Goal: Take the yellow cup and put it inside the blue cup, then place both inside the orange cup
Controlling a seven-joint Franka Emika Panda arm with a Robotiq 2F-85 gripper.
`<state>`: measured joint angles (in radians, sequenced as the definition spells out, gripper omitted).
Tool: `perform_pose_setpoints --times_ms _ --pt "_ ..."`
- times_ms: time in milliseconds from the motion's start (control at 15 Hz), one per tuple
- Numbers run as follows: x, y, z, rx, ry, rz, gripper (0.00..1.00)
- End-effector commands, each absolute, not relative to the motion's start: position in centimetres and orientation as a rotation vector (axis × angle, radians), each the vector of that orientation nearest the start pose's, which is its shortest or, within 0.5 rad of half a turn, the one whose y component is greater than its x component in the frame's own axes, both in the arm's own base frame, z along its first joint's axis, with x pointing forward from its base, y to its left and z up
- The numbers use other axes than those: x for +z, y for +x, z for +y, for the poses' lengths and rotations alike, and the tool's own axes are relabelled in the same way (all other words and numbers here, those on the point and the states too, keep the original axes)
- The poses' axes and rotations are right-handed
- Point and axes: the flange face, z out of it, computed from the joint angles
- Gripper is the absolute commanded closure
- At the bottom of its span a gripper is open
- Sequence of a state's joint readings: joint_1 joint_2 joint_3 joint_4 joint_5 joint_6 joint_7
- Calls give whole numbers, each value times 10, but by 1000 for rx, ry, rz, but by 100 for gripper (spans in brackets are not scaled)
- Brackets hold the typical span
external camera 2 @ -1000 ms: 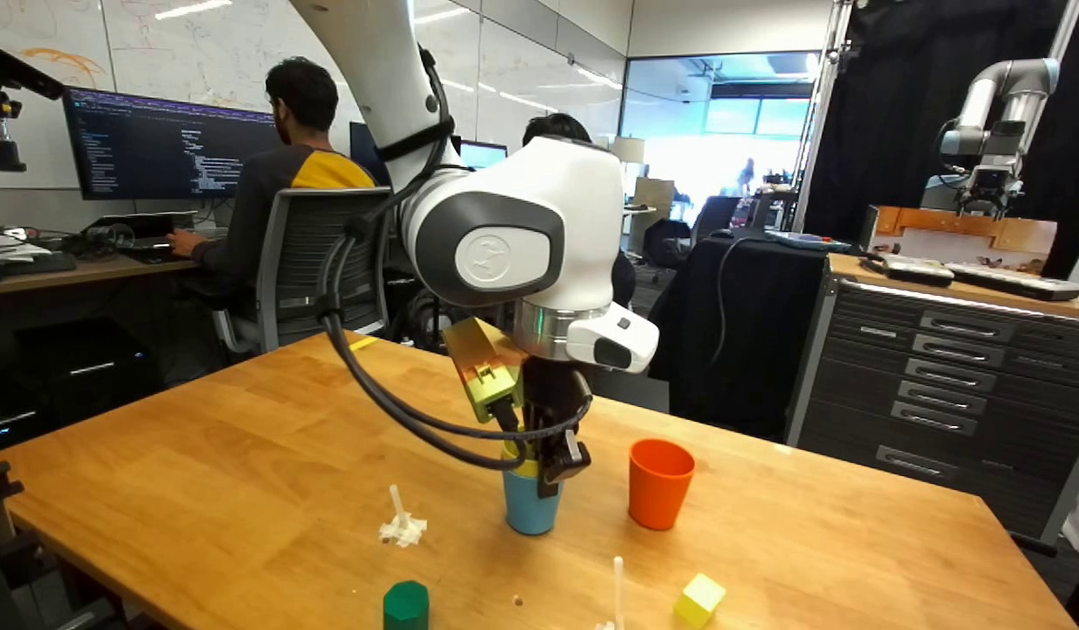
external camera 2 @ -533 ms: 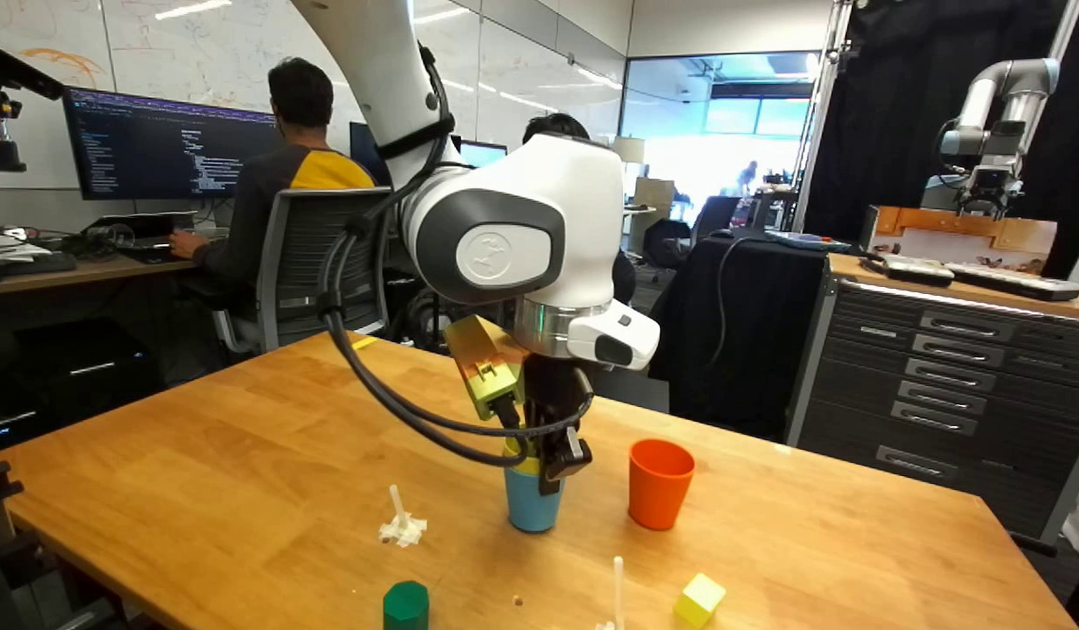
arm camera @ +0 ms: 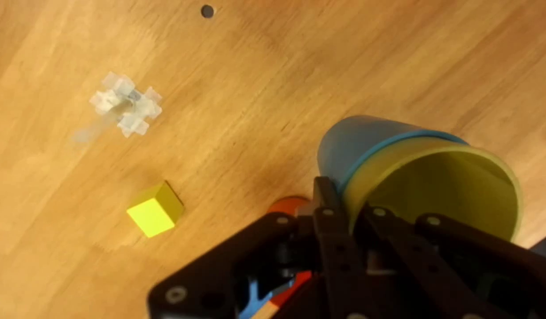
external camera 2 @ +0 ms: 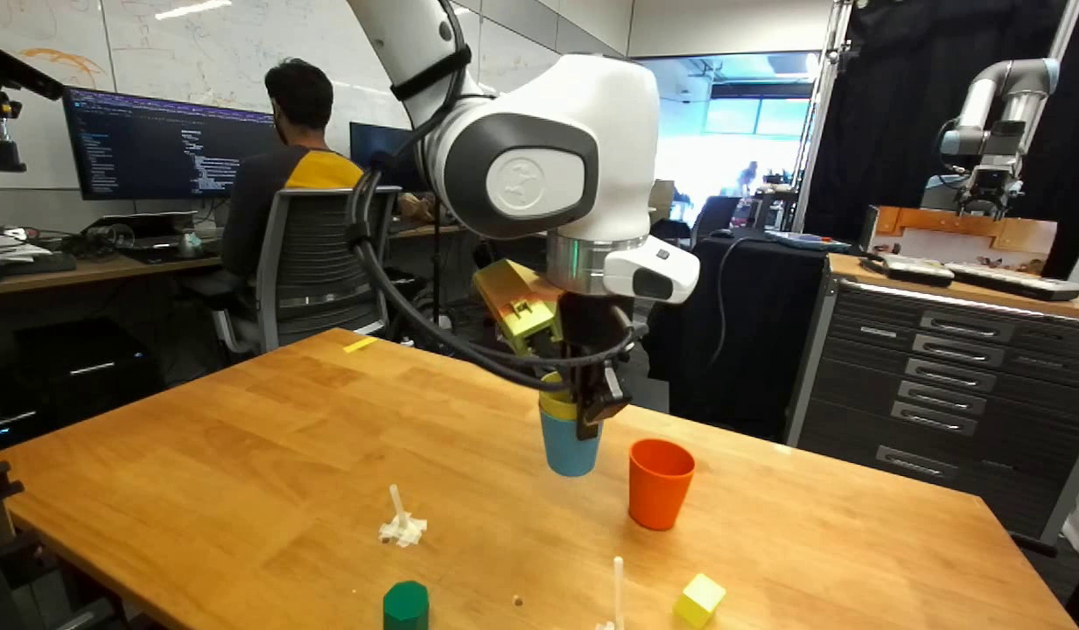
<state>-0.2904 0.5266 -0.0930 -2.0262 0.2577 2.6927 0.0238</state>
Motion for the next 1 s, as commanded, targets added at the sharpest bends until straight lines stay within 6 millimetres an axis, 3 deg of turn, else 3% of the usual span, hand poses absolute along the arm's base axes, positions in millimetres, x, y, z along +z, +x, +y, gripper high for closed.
perform_pose_setpoints --times_ms 0,200,533,933 --pt "239 576 -259 -286 -2889 979 94" --pt "258 580 -281 -326 -2876 1023 94" --pt "268 586 -316 -373 -2863 1088 94" --pt "247 595 -336 -379 -2848 1151 94"
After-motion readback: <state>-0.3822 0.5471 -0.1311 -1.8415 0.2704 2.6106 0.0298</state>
